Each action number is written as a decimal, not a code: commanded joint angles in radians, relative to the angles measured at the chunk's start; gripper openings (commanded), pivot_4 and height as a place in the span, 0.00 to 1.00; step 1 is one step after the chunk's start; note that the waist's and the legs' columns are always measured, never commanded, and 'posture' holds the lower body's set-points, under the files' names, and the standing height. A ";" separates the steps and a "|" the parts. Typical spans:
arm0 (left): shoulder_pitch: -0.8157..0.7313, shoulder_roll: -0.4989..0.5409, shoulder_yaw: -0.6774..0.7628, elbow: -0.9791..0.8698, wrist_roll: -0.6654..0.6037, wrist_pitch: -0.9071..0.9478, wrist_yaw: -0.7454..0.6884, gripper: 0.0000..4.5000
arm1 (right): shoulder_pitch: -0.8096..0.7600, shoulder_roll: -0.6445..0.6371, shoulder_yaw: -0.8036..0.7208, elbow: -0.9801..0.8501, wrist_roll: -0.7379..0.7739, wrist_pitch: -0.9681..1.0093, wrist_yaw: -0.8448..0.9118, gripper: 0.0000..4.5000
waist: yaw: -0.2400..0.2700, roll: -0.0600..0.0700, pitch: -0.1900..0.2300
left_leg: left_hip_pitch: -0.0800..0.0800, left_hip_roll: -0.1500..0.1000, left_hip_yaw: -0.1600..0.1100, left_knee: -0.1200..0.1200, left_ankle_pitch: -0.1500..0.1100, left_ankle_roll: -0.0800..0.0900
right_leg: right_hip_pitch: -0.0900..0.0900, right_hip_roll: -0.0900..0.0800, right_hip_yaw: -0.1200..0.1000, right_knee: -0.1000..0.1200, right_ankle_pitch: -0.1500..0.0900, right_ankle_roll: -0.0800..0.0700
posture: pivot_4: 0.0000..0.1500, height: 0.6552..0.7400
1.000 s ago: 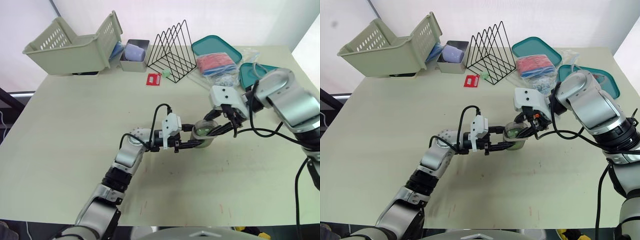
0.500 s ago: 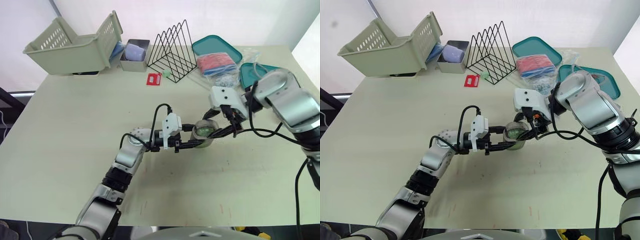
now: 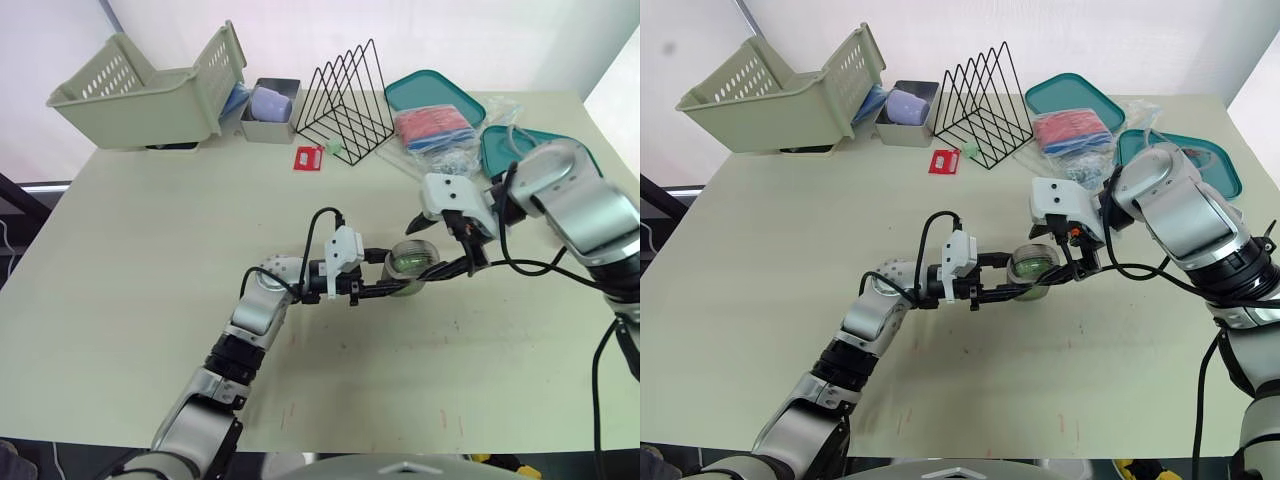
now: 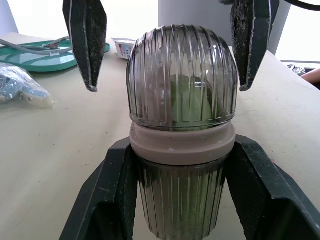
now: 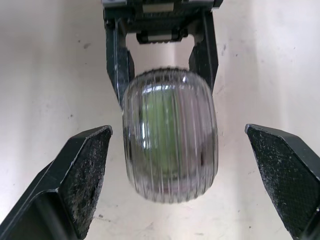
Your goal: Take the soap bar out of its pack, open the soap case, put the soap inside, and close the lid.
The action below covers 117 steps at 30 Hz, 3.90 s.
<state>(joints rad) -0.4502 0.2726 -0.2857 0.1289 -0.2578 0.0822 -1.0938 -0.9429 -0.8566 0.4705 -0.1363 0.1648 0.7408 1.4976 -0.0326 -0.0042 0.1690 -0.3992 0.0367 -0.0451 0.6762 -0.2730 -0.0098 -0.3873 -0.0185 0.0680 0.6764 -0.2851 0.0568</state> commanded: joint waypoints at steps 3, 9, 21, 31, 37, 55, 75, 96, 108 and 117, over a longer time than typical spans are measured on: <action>-0.001 0.000 -0.007 -0.040 -0.006 -0.003 -0.009 0.45 | 0.018 -0.044 -0.065 -0.012 0.032 -0.009 0.017 1.00 | 0.000 0.000 0.000 | 0.000 0.000 0.000 0.000 0.000 0.000 | 0.000 0.000 0.000 0.000 0.000 0.000 | 1.00 1.00; -0.009 -0.001 -0.007 -0.037 -0.006 -0.003 -0.012 0.45 | 0.048 -0.077 -0.090 -0.003 0.044 -0.008 0.012 1.00 | 0.001 0.000 0.000 | 0.000 0.000 0.000 0.000 0.000 0.000 | 0.000 0.000 0.000 0.000 0.000 0.000 | 1.00 1.00; -0.008 0.001 -0.006 -0.034 -0.004 -0.005 -0.017 0.45 | 0.191 -0.147 -0.167 0.125 0.053 -0.108 -0.011 1.00 | 0.003 0.000 0.000 | 0.000 0.000 0.001 0.000 0.000 0.000 | 0.000 0.000 0.001 0.000 0.000 0.000 | 1.00 1.00; -0.011 -0.002 -0.003 -0.027 -0.001 -0.013 -0.015 0.45 | 0.315 -0.067 -0.313 0.329 0.090 -0.372 -0.048 0.11 | -0.001 0.000 0.001 | 0.001 0.000 0.003 0.000 0.000 0.000 | 0.000 0.000 0.003 0.000 0.000 0.000 | 1.00 1.00; -0.012 -0.004 -0.004 -0.027 0.000 -0.015 -0.014 0.45 | 0.316 -0.051 -0.344 0.243 0.159 -0.328 -0.034 0.00 | -0.001 0.001 0.001 | 0.001 0.000 0.004 0.000 0.000 0.000 | 0.000 0.000 0.003 0.001 0.000 0.000 | 1.00 1.00; -0.023 -0.006 -0.002 -0.017 0.005 -0.017 -0.018 0.45 | 0.295 -0.059 -0.334 0.070 0.249 -0.187 -0.015 0.00 | 0.001 0.001 0.001 | 0.001 0.000 0.004 0.000 0.000 0.000 | 0.000 0.000 0.003 0.001 0.000 0.000 | 1.00 1.00; -0.030 -0.004 0.002 -0.006 0.013 -0.021 -0.024 0.45 | 0.288 -0.063 -0.327 0.078 0.248 -0.172 -0.010 0.00 | 0.001 0.001 0.001 | 0.001 0.000 0.004 0.000 0.000 0.000 | 0.000 0.000 0.003 0.001 0.000 0.000 | 1.00 1.00; -0.035 0.001 0.007 0.001 0.013 -0.024 -0.034 0.45 | 0.194 -0.009 -0.399 0.090 0.339 -0.138 -0.034 0.00 | 0.002 0.001 0.002 | 0.001 0.000 0.003 0.000 0.000 0.000 | 0.000 0.000 0.003 0.001 0.000 0.000 | 1.00 1.00; -0.034 0.008 0.009 -0.004 0.014 -0.022 -0.034 0.45 | 0.248 -0.025 -0.367 0.029 0.336 -0.142 -0.020 0.00 | 0.004 0.001 0.002 | 0.001 0.000 0.004 0.000 0.000 0.000 | 0.000 0.000 0.003 0.001 0.000 0.000 | 1.00 1.00; -0.038 0.006 0.007 -0.001 0.015 -0.023 -0.032 0.45 | 0.257 -0.001 -0.337 0.037 0.301 -0.167 -0.034 0.00 | 0.004 0.001 0.002 | 0.001 0.000 0.004 0.000 0.000 0.000 | 0.000 0.000 0.003 0.001 0.000 0.000 | 1.00 1.00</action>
<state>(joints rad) -0.4737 0.2782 -0.2844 0.1409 -0.2386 0.0744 -1.1273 -0.6845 -0.8552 0.1436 -0.0885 0.4713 0.5953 1.4667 -0.0289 -0.0033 0.1705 -0.3984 0.0368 -0.0415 0.6762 -0.2729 -0.0098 -0.3876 -0.0185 0.0710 0.6773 -0.2850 0.0570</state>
